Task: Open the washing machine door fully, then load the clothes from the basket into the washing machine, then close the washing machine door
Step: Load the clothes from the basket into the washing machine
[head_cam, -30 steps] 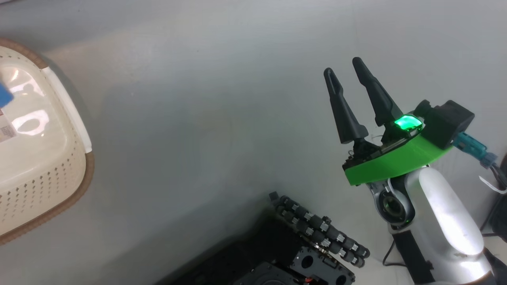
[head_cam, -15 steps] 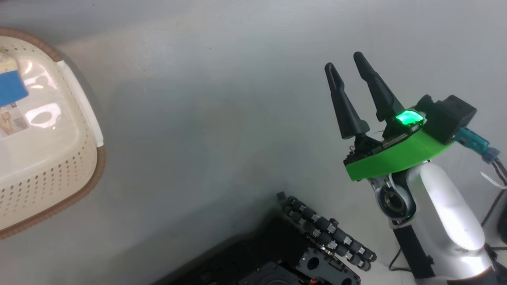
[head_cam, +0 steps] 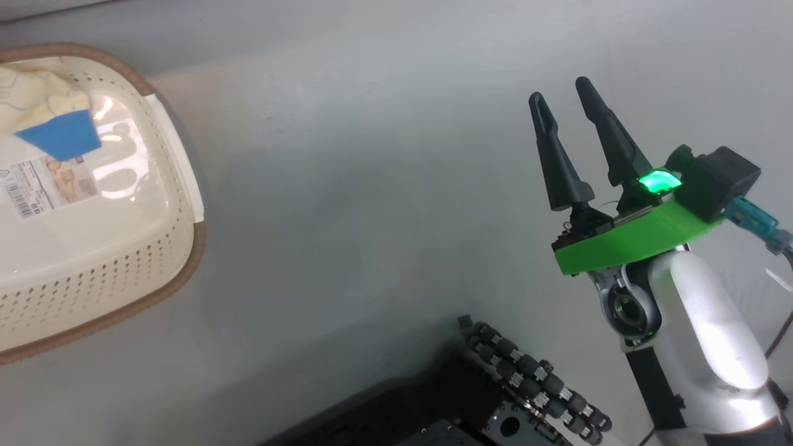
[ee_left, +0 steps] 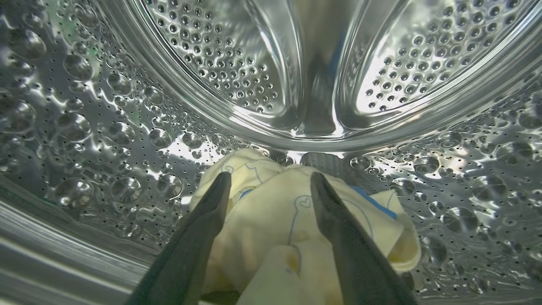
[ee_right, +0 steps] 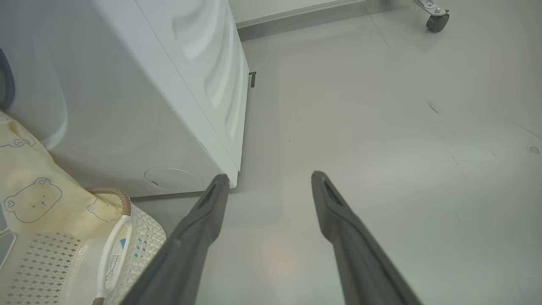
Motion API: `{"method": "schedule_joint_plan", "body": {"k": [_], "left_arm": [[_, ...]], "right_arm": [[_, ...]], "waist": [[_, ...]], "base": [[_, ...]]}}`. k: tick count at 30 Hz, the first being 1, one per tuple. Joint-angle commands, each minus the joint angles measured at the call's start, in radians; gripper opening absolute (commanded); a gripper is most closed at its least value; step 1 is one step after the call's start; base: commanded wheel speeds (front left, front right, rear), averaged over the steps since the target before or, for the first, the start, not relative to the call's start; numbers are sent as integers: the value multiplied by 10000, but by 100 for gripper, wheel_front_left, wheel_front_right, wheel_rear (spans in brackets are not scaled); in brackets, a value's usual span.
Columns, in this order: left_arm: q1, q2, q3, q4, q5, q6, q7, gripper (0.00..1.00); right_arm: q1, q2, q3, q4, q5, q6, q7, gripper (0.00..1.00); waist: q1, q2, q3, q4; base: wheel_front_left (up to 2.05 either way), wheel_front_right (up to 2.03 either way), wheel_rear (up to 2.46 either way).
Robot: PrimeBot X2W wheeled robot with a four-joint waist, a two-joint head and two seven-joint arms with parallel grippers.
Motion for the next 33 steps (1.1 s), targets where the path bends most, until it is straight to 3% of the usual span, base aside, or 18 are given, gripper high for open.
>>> {"method": "schedule_joint_plan", "body": {"k": [1, 9, 28, 33], "left_arm": [[202, 316, 113, -509, 7, 112, -140, 100], [2046, 114, 254, -1723, -291, 698, -825, 100], [8254, -421, 229, -6186, -416, 2891, -2722, 100], [9353, -602, 264, -6711, -510, 3198, -3177, 100]], "right_arm": [[305, -104, 15, -183, -88, -29, -95, 100], [482, -104, -335, -41, -381, -29, -95, 100], [1334, -104, -1382, -3, -1325, -29, -95, 100], [1574, -104, -1594, 12, -1554, -29, -95, 100]], "waist": [[1, 0, -168, 150], [1, 0, -815, 611], [1, 0, -2717, 1650], [1, 0, -3208, 1870]], "base": [[0, 0, 0], [0, 0, 0], [0, 0, 0], [0, 0, 0]]}}
